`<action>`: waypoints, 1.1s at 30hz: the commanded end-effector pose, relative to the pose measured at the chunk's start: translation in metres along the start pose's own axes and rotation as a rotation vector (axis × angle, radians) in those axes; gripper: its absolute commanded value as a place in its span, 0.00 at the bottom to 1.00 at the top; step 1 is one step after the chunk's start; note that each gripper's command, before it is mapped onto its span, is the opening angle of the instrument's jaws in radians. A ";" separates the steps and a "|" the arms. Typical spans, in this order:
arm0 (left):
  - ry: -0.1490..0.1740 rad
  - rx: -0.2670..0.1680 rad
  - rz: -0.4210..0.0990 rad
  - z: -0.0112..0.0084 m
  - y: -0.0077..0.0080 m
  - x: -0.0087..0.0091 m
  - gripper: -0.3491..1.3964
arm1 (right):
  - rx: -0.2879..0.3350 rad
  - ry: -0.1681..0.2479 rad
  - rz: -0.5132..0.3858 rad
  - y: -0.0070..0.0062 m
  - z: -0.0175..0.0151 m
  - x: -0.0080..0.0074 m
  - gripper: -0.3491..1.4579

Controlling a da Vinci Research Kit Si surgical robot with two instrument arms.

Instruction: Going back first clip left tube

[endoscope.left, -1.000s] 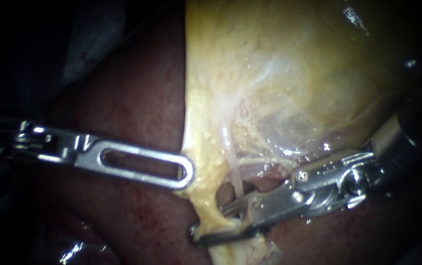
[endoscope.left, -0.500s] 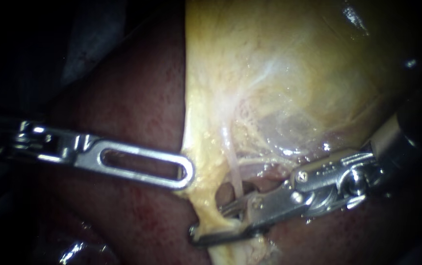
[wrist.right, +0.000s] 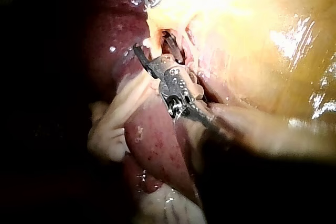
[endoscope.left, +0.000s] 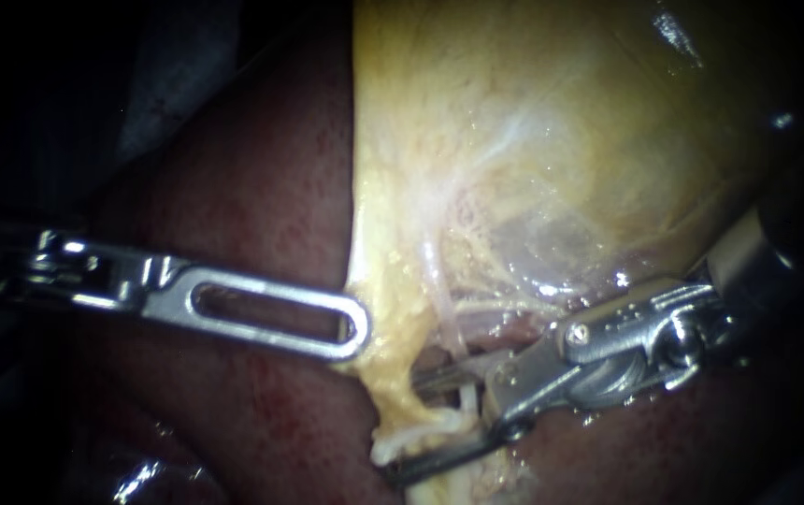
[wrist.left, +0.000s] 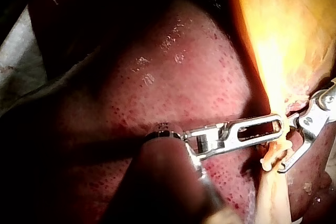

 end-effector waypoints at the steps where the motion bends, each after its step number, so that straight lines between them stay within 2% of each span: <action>1: 0.000 0.000 0.000 0.0000 0.0000 0.0000 0.00 | -0.003 0.002 -0.005 0.0000 0.0000 0.0001 0.46; 8: 0.000 0.000 0.000 0.0000 0.0000 0.0000 0.00 | -0.004 0.005 -0.001 -0.0001 -0.0008 0.0005 0.46; 13: 0.001 0.000 0.000 -0.0001 0.0002 -0.0001 0.00 | -0.011 0.013 0.007 -0.0004 -0.0030 0.0010 0.45; 23: 0.001 0.000 0.000 -0.0007 0.0014 -0.0008 0.00 | -0.044 0.042 0.025 -0.0017 -0.0107 0.0027 0.44; 33: 0.000 0.000 0.001 -0.0008 0.0017 -0.0010 0.00 | -0.098 0.066 -0.001 -0.0012 -0.0180 0.0044 0.44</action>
